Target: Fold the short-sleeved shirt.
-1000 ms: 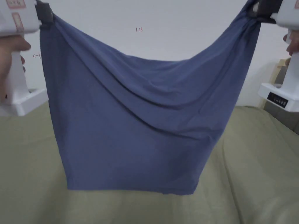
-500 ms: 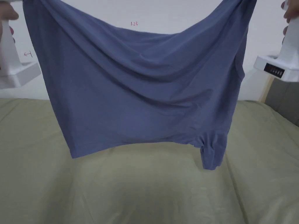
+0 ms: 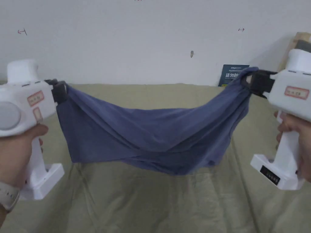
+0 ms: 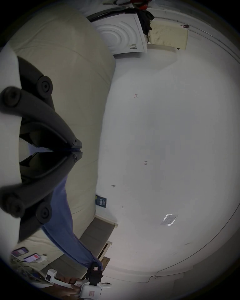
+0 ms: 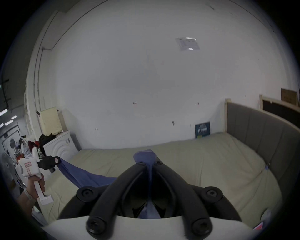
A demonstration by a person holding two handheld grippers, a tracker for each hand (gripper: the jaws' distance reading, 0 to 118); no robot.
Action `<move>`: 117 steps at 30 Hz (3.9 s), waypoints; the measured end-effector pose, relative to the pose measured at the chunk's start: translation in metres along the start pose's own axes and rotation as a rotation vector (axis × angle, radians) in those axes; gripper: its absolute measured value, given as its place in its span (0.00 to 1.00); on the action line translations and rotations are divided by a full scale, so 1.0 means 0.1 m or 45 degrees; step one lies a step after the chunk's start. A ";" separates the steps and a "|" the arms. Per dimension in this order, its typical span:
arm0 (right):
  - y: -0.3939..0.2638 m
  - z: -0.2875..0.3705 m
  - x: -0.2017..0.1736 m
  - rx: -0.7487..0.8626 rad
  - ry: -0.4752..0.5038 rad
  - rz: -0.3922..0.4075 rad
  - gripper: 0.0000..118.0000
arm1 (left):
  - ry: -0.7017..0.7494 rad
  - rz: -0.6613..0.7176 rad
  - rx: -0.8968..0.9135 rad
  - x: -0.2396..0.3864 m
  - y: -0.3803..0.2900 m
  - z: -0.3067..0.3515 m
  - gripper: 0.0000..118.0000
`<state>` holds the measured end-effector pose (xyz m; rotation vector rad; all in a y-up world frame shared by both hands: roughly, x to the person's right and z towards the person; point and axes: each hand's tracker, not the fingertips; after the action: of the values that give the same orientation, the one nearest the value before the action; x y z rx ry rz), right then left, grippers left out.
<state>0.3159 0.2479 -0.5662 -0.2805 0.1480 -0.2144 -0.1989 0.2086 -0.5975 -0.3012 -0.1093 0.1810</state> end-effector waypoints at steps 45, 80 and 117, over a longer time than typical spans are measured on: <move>-2.61 3.63 -0.75 0.055 -0.241 0.206 0.01 | 0.092 -0.223 -0.182 0.02 -2.24 3.66 0.05; -2.88 2.27 0.16 -0.786 -0.231 0.292 0.80 | 0.007 -0.201 -0.809 -0.54 -2.50 2.11 0.09; -2.36 -0.25 0.67 -0.823 -0.144 -0.190 0.09 | 0.162 0.071 -0.855 -0.49 -2.00 -0.13 0.07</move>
<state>0.3315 0.0044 -0.5292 -0.9472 0.0802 -0.2945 -0.2130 0.0073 -0.5533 -0.9840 -0.0317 0.1758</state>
